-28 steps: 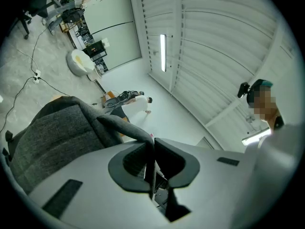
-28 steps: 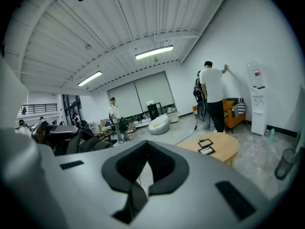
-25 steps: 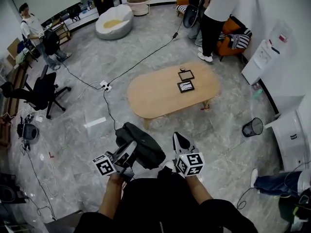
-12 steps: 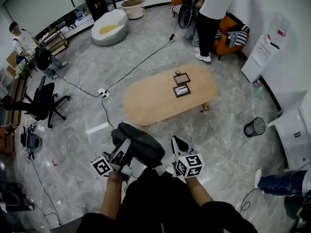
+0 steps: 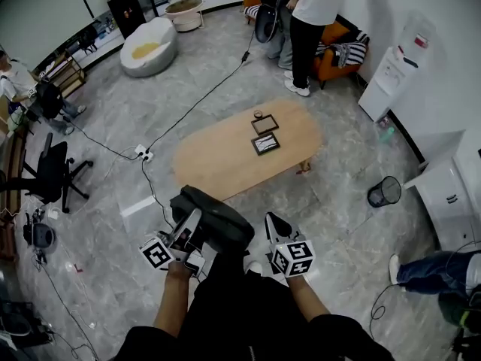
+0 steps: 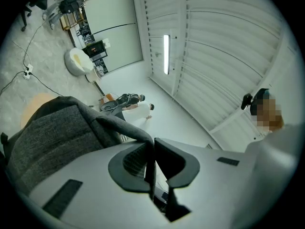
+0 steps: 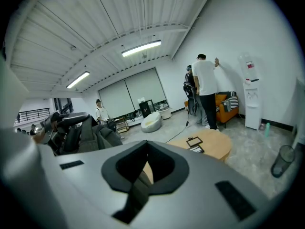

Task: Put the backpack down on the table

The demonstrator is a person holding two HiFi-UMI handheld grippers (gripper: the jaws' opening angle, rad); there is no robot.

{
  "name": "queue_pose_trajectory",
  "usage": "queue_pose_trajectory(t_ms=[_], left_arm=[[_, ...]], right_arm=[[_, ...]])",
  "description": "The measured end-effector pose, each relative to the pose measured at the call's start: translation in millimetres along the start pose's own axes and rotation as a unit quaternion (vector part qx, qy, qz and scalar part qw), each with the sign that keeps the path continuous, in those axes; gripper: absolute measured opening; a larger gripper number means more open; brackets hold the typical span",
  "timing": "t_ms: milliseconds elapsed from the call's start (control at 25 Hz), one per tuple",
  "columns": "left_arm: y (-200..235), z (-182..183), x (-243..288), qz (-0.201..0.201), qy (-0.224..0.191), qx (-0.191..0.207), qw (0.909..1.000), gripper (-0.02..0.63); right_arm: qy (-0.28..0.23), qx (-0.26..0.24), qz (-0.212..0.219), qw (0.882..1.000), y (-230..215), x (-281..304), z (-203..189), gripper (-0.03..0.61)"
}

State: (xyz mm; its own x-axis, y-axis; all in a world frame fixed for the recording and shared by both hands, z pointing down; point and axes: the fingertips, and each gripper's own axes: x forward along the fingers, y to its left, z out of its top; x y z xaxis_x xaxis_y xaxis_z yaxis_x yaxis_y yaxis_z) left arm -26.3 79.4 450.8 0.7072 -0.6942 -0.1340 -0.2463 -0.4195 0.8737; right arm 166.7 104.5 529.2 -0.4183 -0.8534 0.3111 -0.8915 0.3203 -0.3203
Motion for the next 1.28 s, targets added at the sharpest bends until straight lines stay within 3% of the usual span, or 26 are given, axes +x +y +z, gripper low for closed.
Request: queue_pose_trajectory(t_ms=[200, 880, 1280], left_arm=[[16.1, 13.3, 34.4, -0.002, 0.028, 0.025, 0.9993, 0.043], [69.6, 111.1, 130.1, -0.045, 0.084, 0.031, 0.9949, 0.043], [113.7, 153.6, 183.1, -0.045, 0.109, 0.041, 0.9922, 0.043]], right_arm=[[0.008, -0.009, -0.008, 1.0, -14.4, 32.4, 12.8, 0.009], [0.01, -0.03, -0.049, 0.998, -20.8, 156.9, 72.3, 0.009], [0.026, -0.029, -0.081, 0.996, -33.3, 184.3, 76.1, 0.009]])
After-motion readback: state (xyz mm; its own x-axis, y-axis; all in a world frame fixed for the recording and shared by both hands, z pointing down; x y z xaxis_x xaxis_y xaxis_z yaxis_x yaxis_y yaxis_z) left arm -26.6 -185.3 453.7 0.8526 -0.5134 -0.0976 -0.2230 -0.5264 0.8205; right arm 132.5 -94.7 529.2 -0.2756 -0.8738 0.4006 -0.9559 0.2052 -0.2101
